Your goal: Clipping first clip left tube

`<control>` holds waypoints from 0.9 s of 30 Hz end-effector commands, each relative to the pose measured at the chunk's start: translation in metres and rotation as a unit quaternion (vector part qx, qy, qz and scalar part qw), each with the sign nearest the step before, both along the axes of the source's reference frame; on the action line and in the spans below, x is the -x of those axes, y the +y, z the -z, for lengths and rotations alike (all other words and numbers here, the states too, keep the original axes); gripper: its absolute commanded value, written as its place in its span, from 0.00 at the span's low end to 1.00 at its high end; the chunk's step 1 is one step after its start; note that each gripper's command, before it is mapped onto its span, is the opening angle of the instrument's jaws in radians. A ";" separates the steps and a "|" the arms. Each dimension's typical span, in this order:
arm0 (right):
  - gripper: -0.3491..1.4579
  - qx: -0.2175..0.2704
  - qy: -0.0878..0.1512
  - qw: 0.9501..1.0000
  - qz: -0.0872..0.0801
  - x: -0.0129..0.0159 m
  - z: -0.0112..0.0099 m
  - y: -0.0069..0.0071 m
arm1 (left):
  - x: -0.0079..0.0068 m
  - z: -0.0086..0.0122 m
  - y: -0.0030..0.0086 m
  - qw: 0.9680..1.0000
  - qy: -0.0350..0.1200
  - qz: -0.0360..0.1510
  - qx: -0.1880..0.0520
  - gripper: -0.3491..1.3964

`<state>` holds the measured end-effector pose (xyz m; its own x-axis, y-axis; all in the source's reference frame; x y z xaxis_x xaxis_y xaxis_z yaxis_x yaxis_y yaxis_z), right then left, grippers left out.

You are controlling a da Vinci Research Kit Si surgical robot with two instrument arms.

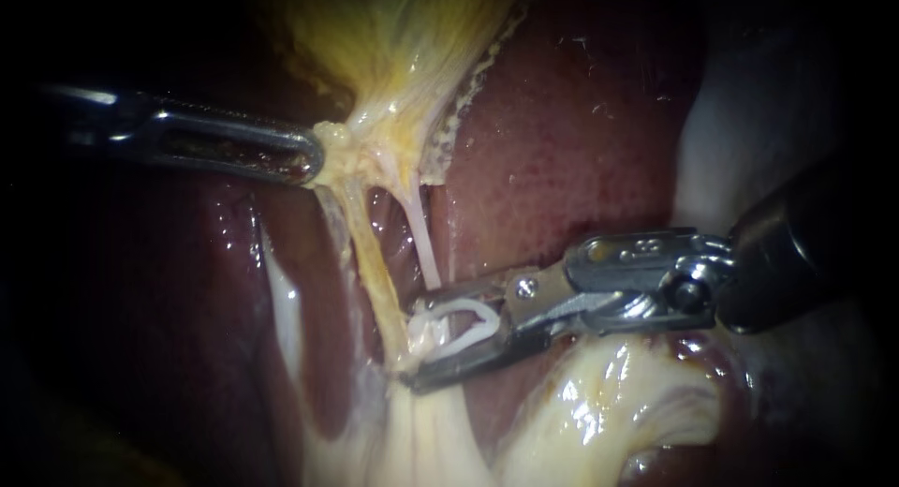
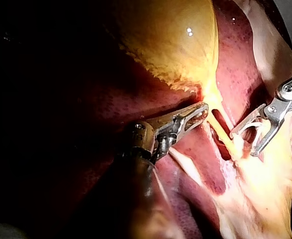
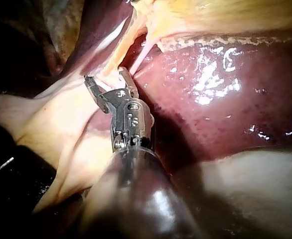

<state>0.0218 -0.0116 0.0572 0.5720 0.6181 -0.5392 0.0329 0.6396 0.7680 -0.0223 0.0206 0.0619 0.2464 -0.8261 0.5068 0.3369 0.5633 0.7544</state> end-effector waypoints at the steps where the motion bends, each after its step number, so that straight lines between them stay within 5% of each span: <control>1: 0.43 0.001 -0.001 1.000 -0.001 0.0000 -0.0002 0.0001 | 0.0000 0.0000 0.0000 1.000 0.000 0.000 0.000 0.00; 13: 0.43 0.003 -0.001 1.000 -0.007 -0.0012 -0.0023 0.0013 | 0.0001 -0.0001 0.0000 1.000 0.000 0.000 0.000 0.00; 17: 0.43 -0.010 0.005 1.000 -0.020 -0.0021 -0.0029 0.0011 | 0.0001 -0.0001 0.0000 1.000 0.000 0.000 0.000 0.00; 21: 0.44 -0.034 0.020 0.999 -0.031 -0.0029 -0.0036 0.0005 | 0.0002 -0.0001 0.0000 1.000 0.000 0.000 0.000 0.00; 27: 0.44 -0.095 0.077 0.992 -0.038 -0.0037 -0.0039 -0.0002 | 0.0002 -0.0001 0.0000 1.000 0.000 0.000 0.000 0.00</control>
